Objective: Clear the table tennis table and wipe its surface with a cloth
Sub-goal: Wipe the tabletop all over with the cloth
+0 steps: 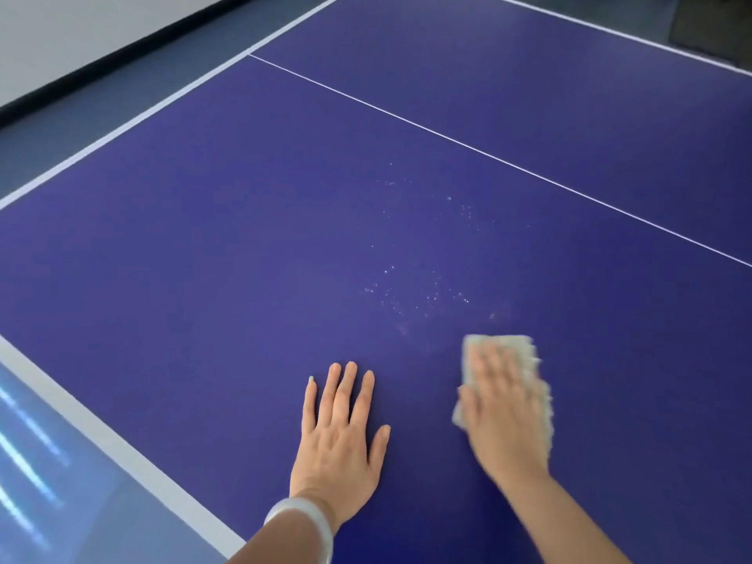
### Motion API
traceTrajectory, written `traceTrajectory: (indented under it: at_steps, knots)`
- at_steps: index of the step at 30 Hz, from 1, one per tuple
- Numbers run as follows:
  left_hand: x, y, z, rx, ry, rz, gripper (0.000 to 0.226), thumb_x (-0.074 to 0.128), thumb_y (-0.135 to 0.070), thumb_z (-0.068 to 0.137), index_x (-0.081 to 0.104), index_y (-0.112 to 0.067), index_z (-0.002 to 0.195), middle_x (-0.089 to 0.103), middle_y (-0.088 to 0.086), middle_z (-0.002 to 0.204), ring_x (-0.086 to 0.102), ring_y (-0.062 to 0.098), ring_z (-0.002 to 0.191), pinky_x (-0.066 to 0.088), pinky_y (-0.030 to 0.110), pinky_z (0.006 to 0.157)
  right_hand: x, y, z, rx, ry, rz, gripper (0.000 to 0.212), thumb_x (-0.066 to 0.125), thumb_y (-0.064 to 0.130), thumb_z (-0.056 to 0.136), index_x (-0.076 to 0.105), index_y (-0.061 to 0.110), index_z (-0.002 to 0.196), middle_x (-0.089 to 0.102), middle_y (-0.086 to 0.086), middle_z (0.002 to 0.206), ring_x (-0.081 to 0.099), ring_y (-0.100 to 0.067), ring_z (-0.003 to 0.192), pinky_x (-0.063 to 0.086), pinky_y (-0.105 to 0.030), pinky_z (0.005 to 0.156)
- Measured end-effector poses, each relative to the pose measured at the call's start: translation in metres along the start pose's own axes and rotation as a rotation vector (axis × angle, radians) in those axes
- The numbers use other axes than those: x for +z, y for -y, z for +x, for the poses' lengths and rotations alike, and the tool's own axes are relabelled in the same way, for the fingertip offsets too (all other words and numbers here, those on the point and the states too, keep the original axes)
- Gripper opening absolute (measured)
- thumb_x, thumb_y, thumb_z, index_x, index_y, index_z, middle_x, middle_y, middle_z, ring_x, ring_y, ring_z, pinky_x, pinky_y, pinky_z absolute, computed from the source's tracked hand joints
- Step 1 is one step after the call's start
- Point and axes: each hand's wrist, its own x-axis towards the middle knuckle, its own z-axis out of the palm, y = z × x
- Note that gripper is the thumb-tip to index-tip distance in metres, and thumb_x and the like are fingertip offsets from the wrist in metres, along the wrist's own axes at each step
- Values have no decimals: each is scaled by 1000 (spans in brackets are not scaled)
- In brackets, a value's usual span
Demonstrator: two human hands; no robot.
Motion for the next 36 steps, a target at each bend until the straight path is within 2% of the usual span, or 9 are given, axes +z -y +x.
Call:
traceTrajectory:
  at_steps: [2, 4, 12, 17, 19, 23, 27, 32, 36]
  knots:
    - [0, 1, 0, 14, 7, -9, 66, 29, -51, 97, 32, -14, 152, 29, 9, 159, 16, 28, 150, 18, 54, 116, -4, -14, 5, 378, 5, 124, 59, 9, 46, 102, -10, 27, 154, 1, 0, 166, 0, -20, 153, 15, -53, 120]
    - [-1, 1, 1, 20, 23, -24, 66, 29, -50, 97, 34, -12, 151, 31, 11, 158, 18, 30, 150, 20, 57, 115, -4, 7, -6, 549, -8, 147, 62, 7, 48, 98, -16, 26, 152, -5, -1, 166, -4, -21, 153, 10, -56, 120]
    - [-14, 10, 1, 90, 59, -104, 62, 37, -41, 88, 50, -12, 142, 43, 13, 150, 36, 34, 141, 24, 54, 109, 0, 120, -27, 397, -48, 152, 68, 12, 46, 94, 16, 17, 156, 15, -5, 163, 13, -26, 151, 15, -57, 120]
    - [-26, 64, 28, 362, -27, -187, 52, 36, -37, 96, 51, -15, 140, 41, 10, 150, 40, 29, 140, 26, 44, 114, 6, 120, -27, 418, -57, 141, 66, 10, 49, 95, 8, 24, 156, 7, 2, 165, 4, -20, 152, 9, -52, 122]
    - [-37, 92, 68, 293, -88, -143, 54, 35, -37, 98, 48, -8, 142, 40, 15, 150, 35, 32, 142, 27, 45, 118, 6, 123, -27, 435, -32, 127, 66, 7, 51, 95, 3, 27, 156, 3, 4, 165, -2, -17, 152, 6, -50, 123]
    - [-53, 121, 154, 57, -43, -72, 69, 34, -49, 100, 23, -6, 154, 14, 19, 161, 6, 34, 150, 3, 45, 123, 4, 123, -26, 465, -32, 134, 65, 8, 50, 96, 3, 28, 156, 1, 6, 165, -5, -14, 152, 8, -49, 123]
    - [-52, 116, 193, -20, -19, -46, 78, 21, -61, 97, 8, -12, 157, 4, 19, 162, -4, 33, 151, -3, 49, 122, 3, 125, -25, 493, -52, 152, 64, 16, 47, 97, 13, 25, 157, 9, 5, 164, 7, -17, 152, 18, -51, 121]
    - [-44, 112, 193, -14, -84, -19, 78, 18, -59, 96, 15, -9, 156, 11, 21, 161, 0, 35, 150, -1, 52, 121, 3, 89, 0, 634, -46, 179, 61, -2, 58, 97, -7, 36, 154, -10, 13, 163, -12, -10, 151, -2, -45, 124]
    - [-43, 111, 194, -16, -106, -21, 72, 18, -54, 99, 20, -9, 155, 16, 21, 160, 5, 35, 150, 1, 51, 122, -14, 31, 61, 809, -58, 351, 54, 7, 51, 101, -9, 42, 152, -6, 13, 165, -11, -8, 151, -4, -48, 123]
